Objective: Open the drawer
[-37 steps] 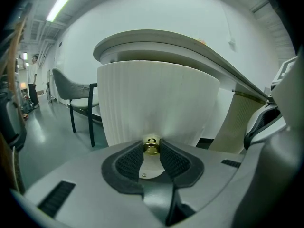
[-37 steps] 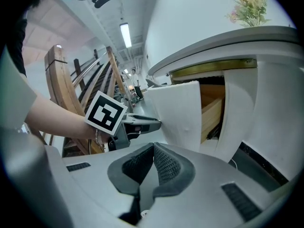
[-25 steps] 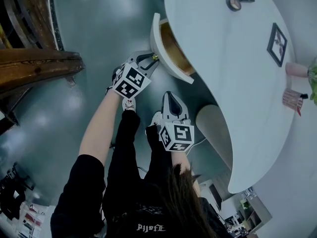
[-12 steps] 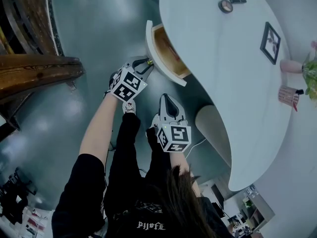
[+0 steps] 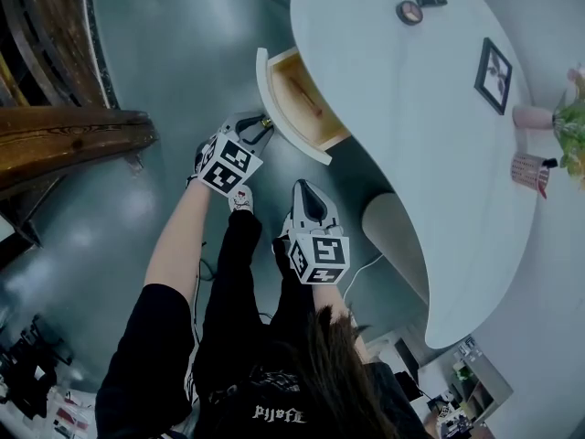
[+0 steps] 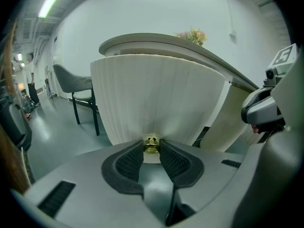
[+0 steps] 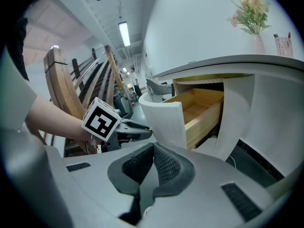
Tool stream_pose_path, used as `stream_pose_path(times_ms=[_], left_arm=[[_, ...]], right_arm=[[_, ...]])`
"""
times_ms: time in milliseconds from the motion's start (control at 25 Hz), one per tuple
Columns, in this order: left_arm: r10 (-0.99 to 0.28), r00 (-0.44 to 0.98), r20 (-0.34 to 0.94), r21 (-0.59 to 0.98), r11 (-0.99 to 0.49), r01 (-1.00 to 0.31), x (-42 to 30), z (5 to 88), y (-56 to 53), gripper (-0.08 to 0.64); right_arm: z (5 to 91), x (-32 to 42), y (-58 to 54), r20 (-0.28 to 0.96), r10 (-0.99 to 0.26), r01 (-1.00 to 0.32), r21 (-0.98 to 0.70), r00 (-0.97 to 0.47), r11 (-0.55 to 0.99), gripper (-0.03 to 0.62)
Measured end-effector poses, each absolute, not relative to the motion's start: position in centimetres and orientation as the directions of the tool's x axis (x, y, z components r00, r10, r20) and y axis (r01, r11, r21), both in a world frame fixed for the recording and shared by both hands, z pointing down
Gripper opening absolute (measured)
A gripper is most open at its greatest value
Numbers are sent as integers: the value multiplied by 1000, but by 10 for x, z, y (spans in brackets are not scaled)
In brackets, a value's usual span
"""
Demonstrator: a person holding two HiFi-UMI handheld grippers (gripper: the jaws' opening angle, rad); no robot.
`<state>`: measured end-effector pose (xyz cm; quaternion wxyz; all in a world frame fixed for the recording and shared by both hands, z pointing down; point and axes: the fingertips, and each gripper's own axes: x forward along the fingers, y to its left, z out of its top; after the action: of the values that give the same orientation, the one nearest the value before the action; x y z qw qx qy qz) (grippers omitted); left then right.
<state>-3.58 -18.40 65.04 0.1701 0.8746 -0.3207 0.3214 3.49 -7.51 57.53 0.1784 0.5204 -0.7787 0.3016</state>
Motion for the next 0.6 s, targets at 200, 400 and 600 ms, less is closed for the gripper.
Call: stream_pose_path(times_ms=[200,400,600], left_arm=[[-445,577,685,90,-735,-672,-43,651,-176,115],[-460,572,679,90,-721,-687,-45,650,-175,115],[-460,564,686,89,-716,-693,-46,650,-174,115]], right_arm=[[574,33,-69,602,-693,-918,-277,-397,285,26],[575,33,-66,609,-685,-916,-284,-400,283,26],[574,31,-64,610,-686,-917,-284,-397,278,26]])
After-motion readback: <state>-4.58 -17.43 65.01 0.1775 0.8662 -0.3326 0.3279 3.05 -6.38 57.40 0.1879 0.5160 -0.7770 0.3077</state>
